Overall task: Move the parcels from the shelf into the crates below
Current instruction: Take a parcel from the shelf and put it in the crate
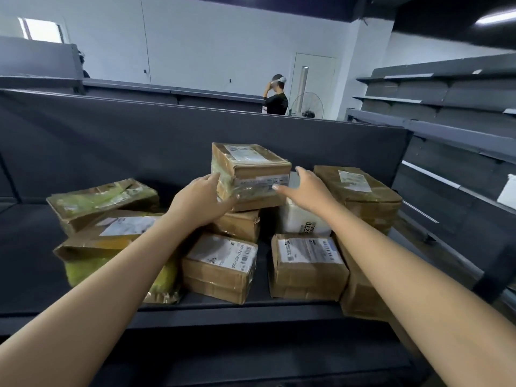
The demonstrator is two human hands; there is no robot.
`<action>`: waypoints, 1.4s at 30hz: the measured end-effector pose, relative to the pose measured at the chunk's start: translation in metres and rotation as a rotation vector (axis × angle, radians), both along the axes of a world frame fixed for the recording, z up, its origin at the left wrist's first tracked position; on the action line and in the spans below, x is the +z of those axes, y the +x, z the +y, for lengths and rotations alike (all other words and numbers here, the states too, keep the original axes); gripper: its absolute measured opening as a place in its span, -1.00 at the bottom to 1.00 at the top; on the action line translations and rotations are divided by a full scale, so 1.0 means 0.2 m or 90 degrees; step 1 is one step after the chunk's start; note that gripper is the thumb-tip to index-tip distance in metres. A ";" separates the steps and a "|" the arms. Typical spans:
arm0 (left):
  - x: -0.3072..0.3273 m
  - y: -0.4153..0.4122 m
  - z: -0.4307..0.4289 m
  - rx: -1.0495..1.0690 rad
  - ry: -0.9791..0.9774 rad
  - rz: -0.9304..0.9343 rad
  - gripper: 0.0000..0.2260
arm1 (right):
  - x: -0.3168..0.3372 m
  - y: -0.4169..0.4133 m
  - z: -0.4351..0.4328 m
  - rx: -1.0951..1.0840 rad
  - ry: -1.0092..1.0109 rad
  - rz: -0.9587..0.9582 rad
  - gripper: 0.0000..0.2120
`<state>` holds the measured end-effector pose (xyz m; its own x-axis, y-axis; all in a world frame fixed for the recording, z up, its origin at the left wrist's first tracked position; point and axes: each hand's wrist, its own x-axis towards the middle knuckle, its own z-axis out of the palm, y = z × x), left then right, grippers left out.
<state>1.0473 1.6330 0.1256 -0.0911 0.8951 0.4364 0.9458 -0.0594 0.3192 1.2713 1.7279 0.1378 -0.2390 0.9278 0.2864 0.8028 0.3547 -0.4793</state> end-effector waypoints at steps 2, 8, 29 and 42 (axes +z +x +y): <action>0.00 0.00 0.08 0.008 -0.022 -0.008 -0.41 | 0.02 -0.02 0.08 0.015 -0.013 0.022 -0.07; -0.02 0.02 0.24 0.025 -0.031 -0.037 -0.39 | 0.00 -0.06 0.19 0.091 -0.057 0.144 -0.26; -0.07 0.09 -0.06 -0.048 0.096 -0.069 -0.50 | -0.10 -0.02 -0.23 0.101 0.069 0.249 -0.53; -0.19 0.17 -0.72 -0.147 0.104 -0.055 -0.34 | -0.29 0.12 -1.06 0.007 0.109 0.269 -0.47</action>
<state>1.0806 1.4888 0.0868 0.0633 0.8152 0.5758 0.8714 -0.3264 0.3664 1.2944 1.5161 0.0802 -0.0774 0.8567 0.5100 0.5452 0.4646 -0.6977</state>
